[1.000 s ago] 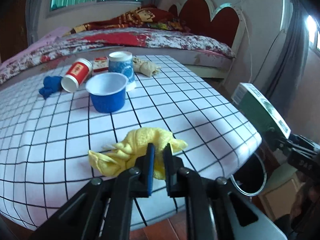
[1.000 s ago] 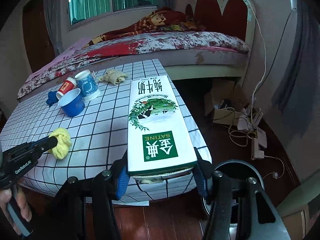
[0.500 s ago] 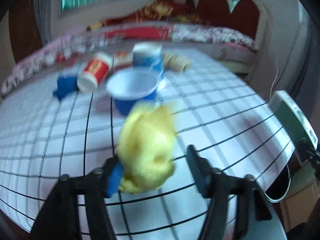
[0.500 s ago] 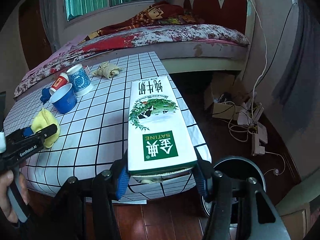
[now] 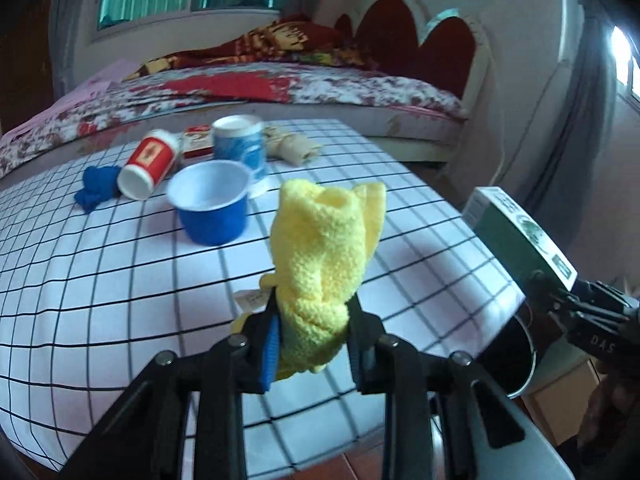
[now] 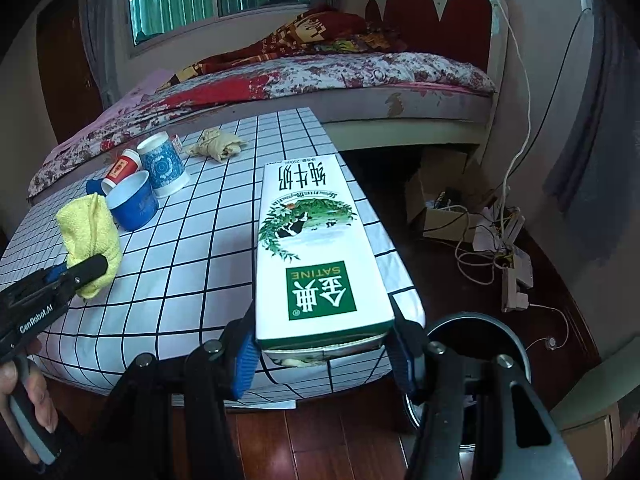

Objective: Collect trash
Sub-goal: 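Carry the yellow cloth and milk carton toward the black bin with both tools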

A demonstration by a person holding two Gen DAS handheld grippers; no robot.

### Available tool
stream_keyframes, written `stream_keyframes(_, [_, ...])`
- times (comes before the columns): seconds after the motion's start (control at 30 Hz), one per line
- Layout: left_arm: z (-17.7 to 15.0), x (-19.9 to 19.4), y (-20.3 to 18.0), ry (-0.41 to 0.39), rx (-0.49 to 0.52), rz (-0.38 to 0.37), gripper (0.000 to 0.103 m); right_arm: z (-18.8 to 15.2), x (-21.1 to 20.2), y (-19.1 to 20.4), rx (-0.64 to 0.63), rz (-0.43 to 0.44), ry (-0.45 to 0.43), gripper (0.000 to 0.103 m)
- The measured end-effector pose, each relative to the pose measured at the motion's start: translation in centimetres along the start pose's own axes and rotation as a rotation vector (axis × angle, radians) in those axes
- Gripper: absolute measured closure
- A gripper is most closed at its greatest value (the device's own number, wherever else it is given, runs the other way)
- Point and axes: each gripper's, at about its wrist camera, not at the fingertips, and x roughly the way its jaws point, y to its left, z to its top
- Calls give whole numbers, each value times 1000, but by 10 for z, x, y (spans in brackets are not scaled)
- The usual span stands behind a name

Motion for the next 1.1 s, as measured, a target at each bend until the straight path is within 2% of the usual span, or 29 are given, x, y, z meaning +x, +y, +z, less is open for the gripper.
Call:
stream_keyframes(0.57, [-2, -6, -85, -9, 105, -144, 75, -22, -41, -62, 82, -83, -40, 46])
stream_keyframes(0.8, [-11, 1, -138, 15, 177, -224, 74, -39, -53, -102, 128, -133, -29, 46])
stream_keyframes(1.1, [-36, 7, -218, 80, 296, -361, 74, -80, -69, -160, 172, -204, 24, 46])
